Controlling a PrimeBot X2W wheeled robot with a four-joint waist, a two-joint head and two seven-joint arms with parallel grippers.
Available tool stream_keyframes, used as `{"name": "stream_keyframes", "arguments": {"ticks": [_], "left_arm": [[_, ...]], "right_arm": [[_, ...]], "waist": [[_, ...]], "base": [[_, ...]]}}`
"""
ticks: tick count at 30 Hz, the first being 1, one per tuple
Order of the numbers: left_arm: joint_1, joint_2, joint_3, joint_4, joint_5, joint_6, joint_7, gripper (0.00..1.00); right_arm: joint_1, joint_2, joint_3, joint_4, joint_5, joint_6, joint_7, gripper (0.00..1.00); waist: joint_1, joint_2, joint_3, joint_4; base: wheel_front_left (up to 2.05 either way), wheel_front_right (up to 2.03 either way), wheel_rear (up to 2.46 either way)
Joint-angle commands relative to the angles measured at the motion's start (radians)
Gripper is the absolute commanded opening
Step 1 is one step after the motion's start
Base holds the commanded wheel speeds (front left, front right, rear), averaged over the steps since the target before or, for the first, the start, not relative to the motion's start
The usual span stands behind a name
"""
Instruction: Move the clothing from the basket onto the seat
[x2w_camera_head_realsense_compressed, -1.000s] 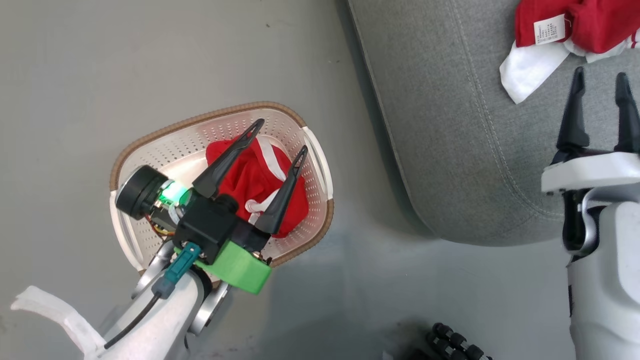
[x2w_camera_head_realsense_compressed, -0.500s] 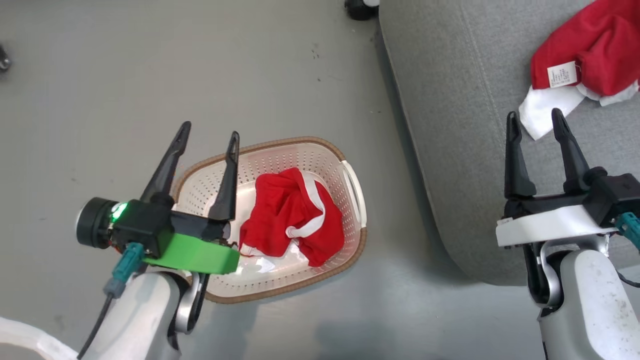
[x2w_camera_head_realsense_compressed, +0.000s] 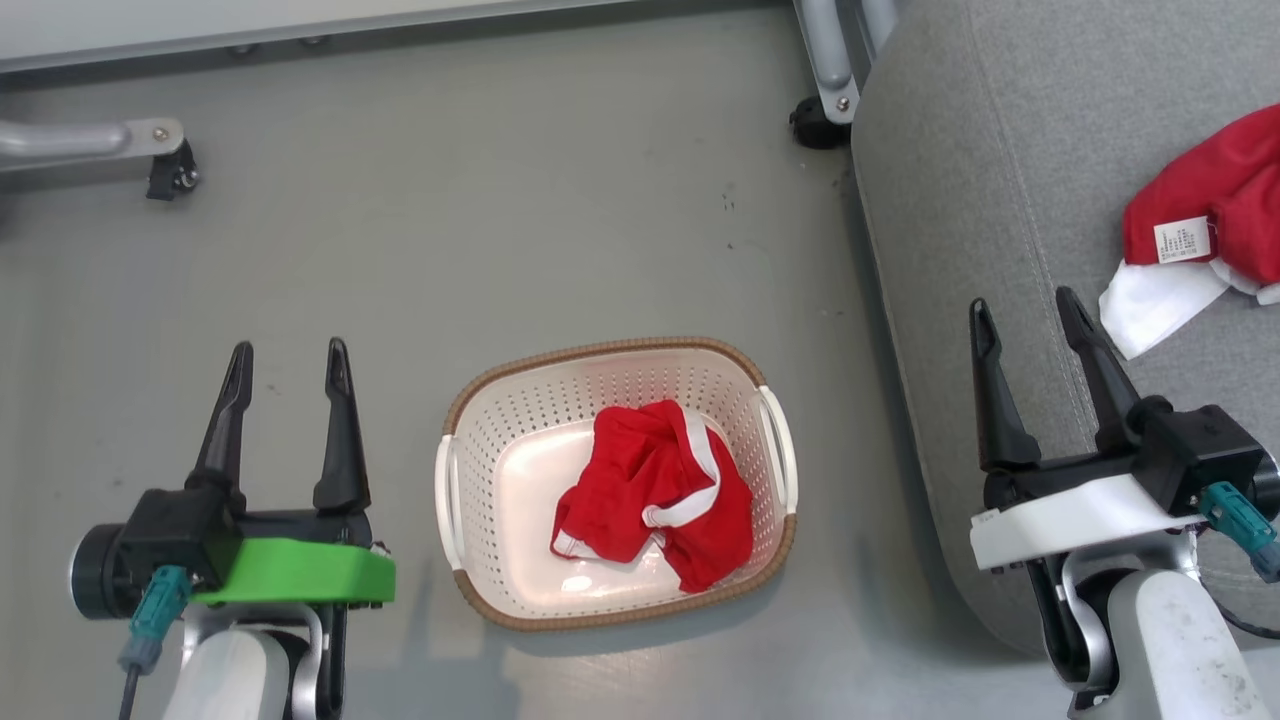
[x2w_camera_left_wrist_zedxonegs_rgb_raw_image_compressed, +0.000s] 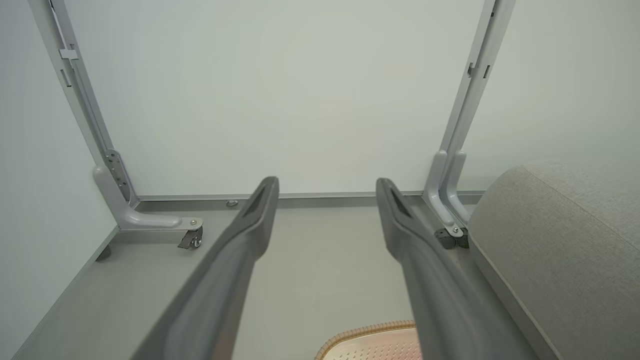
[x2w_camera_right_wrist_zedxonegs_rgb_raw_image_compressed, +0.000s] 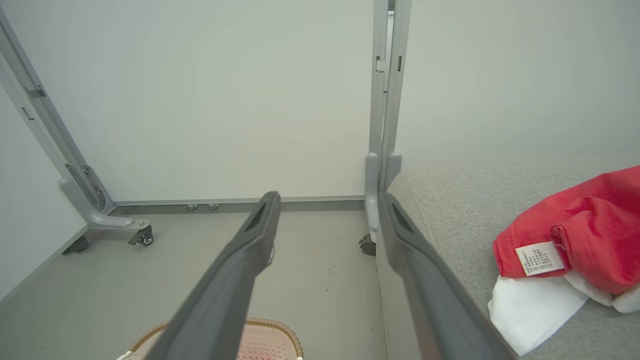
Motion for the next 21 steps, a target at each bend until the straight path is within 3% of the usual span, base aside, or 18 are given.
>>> {"name": "stream_keyframes", "arguments": {"ticks": [1, 12, 21], "left_arm": [[0.03, -0.013, 0.014, 0.004, 0.012, -0.014, 0.0, 1.0], [0.134, -0.072, 0.072, 0.056, 0.078, -0.074, -0.001, 1.0], [0.182, -0.102, 0.099, 0.086, 0.119, -0.099, 0.0, 1.0]], "right_arm": [[0.026, -0.003, -0.001, -0.009, -0.01, -0.001, 0.007, 1.0], [0.127, -0.003, 0.017, -0.033, -0.001, -0.001, 0.058, 1.0], [0.185, -0.003, 0.03, -0.05, 0.002, -0.001, 0.09, 1.0]], "waist": [[0.0, 0.0, -0.054, 0.034], [0.0, 0.0, -0.141, 0.039], [0.0, 0.0, -0.196, 0.042]], "base": [[0.0, 0.0, 0.0], [0.0, 0.0, 0.0], [0.0, 0.0, 0.0]]}}
